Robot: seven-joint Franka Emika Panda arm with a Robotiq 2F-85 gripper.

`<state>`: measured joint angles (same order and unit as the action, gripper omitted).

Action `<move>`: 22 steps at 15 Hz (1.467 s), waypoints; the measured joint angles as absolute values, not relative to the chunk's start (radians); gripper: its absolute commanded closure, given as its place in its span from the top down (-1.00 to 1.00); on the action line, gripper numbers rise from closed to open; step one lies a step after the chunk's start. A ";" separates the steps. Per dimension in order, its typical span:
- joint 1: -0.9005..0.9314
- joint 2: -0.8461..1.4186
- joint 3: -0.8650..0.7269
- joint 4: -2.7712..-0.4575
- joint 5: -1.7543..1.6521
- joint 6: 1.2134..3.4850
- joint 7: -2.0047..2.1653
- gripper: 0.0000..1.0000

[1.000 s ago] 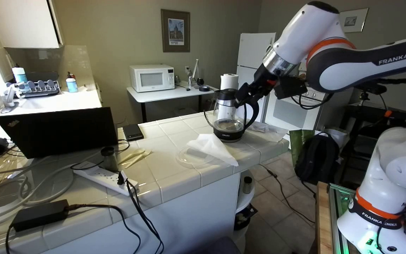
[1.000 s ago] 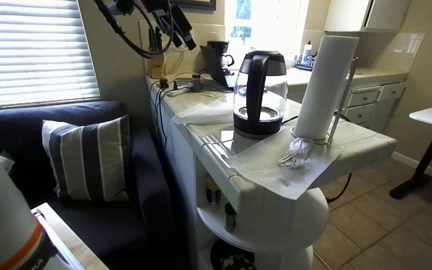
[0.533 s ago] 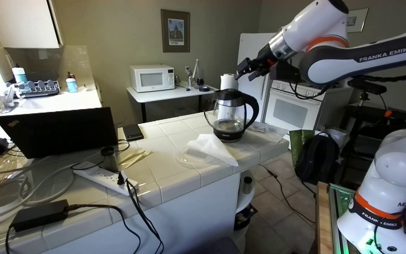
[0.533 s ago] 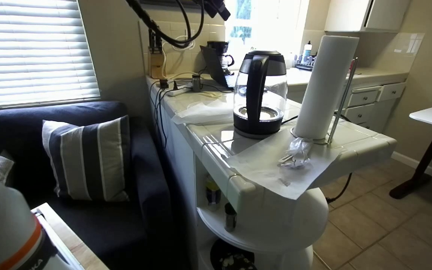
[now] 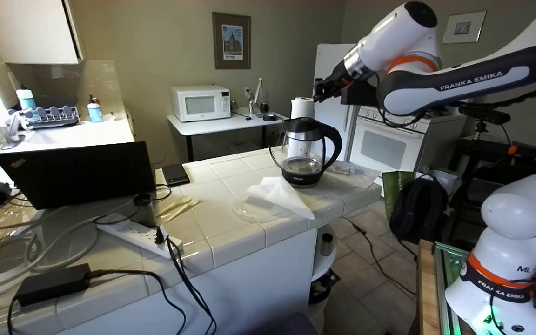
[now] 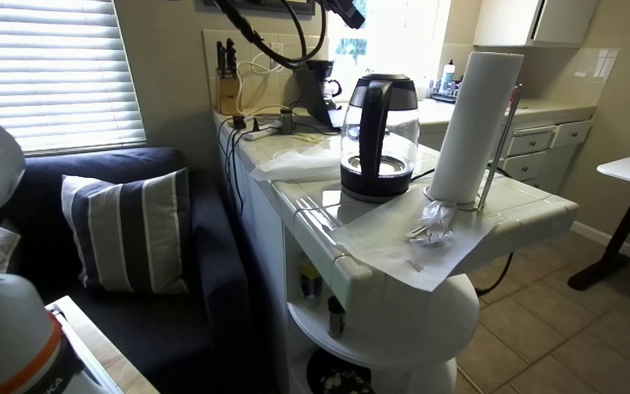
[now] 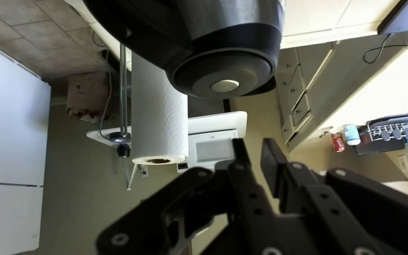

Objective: Open the lid on the kettle.

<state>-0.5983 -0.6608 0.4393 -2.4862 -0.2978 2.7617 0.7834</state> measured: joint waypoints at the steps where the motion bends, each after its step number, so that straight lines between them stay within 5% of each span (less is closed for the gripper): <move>1: -0.623 -0.651 0.458 -2.477 -0.314 2.762 0.802 -1.00; 22: -0.828 -0.442 0.598 -2.404 -0.577 2.834 1.001 -1.00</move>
<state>-0.8279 -0.4420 0.5984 -2.4038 -0.5770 2.8344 1.0006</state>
